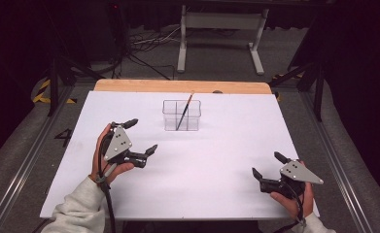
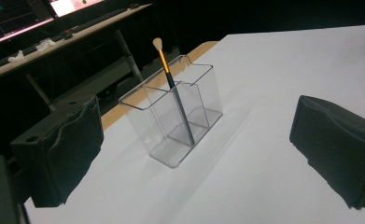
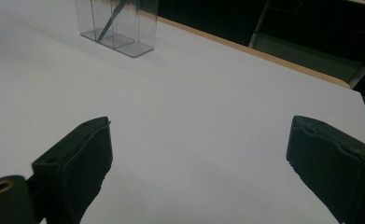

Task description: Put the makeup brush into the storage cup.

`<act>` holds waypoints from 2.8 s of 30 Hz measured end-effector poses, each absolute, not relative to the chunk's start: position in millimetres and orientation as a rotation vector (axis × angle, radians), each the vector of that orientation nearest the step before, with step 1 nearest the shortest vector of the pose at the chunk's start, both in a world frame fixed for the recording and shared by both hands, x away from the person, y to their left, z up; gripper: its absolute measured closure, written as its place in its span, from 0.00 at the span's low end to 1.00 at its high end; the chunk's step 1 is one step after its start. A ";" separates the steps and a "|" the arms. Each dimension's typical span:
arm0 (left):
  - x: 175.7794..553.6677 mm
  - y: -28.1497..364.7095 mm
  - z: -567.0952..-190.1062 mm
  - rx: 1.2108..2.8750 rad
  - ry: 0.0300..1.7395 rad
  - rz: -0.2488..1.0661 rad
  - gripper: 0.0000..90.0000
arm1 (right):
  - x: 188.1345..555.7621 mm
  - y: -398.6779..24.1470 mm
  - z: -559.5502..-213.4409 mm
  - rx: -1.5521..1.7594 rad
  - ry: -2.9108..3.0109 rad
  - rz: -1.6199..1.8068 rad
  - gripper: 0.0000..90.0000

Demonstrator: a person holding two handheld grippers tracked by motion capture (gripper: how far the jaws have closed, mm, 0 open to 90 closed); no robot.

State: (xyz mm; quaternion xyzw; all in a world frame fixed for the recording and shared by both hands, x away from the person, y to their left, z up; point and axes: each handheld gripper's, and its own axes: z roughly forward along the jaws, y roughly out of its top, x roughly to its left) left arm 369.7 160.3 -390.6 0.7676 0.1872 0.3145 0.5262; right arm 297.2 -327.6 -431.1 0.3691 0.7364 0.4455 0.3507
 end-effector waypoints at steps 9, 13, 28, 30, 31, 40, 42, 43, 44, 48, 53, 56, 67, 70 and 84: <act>364.9 169.2 -394.0 1.844 0.458 0.750 0.04 | 297.6 -327.8 -431.7 0.958 1.908 1.154 0.08; 363.5 173.4 -396.3 1.854 0.461 0.751 0.04 | 297.4 -327.7 -431.7 0.957 1.908 1.152 0.08; 358.1 186.7 -401.1 1.860 0.486 0.765 0.04 | 297.2 -327.6 -431.6 0.956 1.909 1.151 0.08; 356.9 188.3 -401.5 1.864 0.492 0.768 0.04 | 297.1 -327.5 -431.6 0.956 1.909 1.151 0.09; 356.6 189.6 -401.6 1.867 0.491 0.769 0.04 | 297.0 -327.4 -431.5 0.955 1.909 1.151 0.08; 352.8 199.6 -405.5 1.876 0.521 0.778 0.04 | 297.0 -326.4 -431.8 0.955 1.913 1.148 0.08; 352.3 202.1 -405.9 1.875 0.522 0.780 0.04 | 296.8 -326.5 -431.8 0.955 1.911 1.150 0.08; 352.3 202.1 -405.9 1.875 0.522 0.780 0.04 | 296.8 -326.5 -431.8 0.955 1.911 1.150 0.08; 351.9 203.0 -406.1 1.878 0.528 0.780 0.04 | 296.8 -326.8 -431.9 0.955 1.910 1.148 0.08; 350.7 206.9 -407.7 1.885 0.530 0.776 0.04 | 296.1 -327.2 -431.9 0.957 1.909 1.147 0.08; 349.9 209.2 -410.1 1.887 0.531 0.774 0.04 | 295.4 -327.5 -431.9 0.964 1.908 1.145 0.09; 348.5 211.6 -411.6 1.891 0.535 0.775 0.04 | 295.3 -327.2 -431.6 0.962 1.905 1.149 0.08; 342.8 221.0 -418.5 1.909 0.560 0.773 0.04 | 295.9 -327.3 -431.6 0.966 1.902 1.152 0.09; 339.8 224.4 -422.3 1.917 0.571 0.764 0.05 | 295.6 -327.4 -431.3 0.971 1.901 1.152 0.09; 335.3 234.3 -434.3 1.907 0.611 0.753 0.05 | 297.3 -323.1 -430.9 0.969 1.902 1.157 0.09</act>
